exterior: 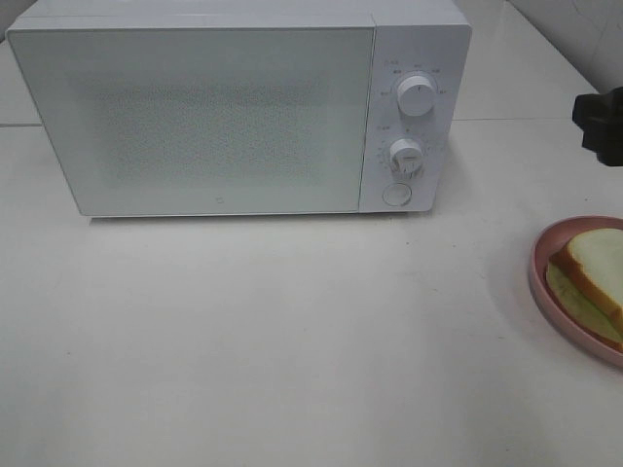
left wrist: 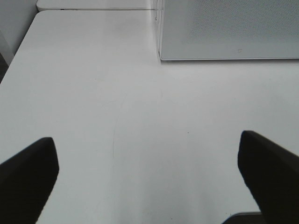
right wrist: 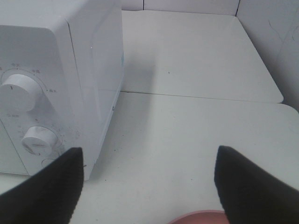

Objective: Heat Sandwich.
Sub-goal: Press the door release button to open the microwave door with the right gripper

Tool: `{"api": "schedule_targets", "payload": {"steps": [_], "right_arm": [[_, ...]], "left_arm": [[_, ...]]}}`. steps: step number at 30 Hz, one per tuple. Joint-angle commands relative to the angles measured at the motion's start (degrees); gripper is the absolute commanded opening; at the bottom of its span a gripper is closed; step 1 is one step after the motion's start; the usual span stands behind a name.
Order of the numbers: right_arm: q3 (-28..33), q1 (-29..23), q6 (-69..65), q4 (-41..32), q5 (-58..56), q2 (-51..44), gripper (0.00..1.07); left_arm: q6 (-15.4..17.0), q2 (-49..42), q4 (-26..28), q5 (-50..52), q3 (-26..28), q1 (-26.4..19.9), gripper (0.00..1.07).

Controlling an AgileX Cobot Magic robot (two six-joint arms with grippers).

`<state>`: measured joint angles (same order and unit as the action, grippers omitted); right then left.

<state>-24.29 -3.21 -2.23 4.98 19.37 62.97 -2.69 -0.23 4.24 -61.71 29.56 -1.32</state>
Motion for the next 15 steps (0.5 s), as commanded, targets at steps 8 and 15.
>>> {"api": "schedule_targets", "payload": {"steps": [8,15], "right_arm": [[2.86,-9.63,8.59,-9.91,14.73,7.68,0.75],[2.86,-18.62,16.73,-22.29,22.69,13.92,0.75]], "left_arm": [[0.29,-1.49,0.29,0.57,-0.06,0.06,1.0],[0.29,-1.49,0.29,0.57,-0.06,0.06,1.0]]}}
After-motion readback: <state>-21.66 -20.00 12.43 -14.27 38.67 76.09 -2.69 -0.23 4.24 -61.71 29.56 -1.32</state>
